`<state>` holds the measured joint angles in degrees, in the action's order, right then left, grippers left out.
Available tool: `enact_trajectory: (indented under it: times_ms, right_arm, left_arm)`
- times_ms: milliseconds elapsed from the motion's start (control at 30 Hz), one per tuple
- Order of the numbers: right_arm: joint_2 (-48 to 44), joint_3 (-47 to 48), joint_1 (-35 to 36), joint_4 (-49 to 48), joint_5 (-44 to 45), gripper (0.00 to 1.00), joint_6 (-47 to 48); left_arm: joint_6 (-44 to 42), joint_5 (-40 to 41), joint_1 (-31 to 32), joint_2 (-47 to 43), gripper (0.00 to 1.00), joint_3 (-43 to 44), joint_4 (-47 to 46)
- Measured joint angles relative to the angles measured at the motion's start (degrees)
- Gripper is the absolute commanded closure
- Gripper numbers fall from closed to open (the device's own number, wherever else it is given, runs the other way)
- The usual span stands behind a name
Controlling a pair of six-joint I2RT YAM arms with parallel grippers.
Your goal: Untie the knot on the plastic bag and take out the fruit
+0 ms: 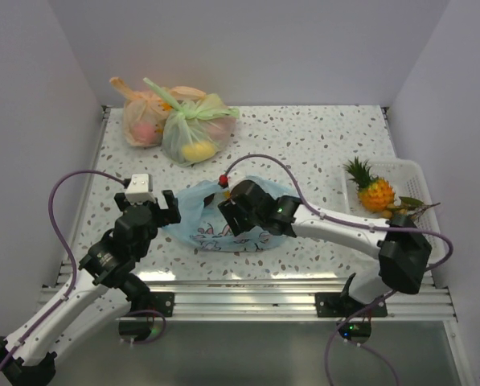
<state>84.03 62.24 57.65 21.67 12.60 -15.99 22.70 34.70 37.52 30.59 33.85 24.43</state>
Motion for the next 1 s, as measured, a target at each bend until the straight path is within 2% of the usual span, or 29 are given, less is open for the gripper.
enact_trajectory:
  times_ms: [267,500,700,1000]
  right_arm:
    - [12.9,3.7,8.2,3.0,0.4,0.29,-1.0]
    - [13.9,5.0,14.4,6.0,3.9,0.17,-2.7]
    - [13.8,5.0,14.7,8.3,8.2,0.09,-5.4]
    - [12.3,3.6,11.5,11.5,13.7,0.08,-10.7]
  left_arm:
    - [0.0,0.0,0.0,-0.2,0.00,0.0,0.0]
    - [0.0,0.0,0.0,-0.2,0.00,0.0,0.0]
    - [0.0,0.0,0.0,-0.2,0.00,0.0,0.0]
    - [0.0,0.0,0.0,-0.2,0.00,0.0,0.0]
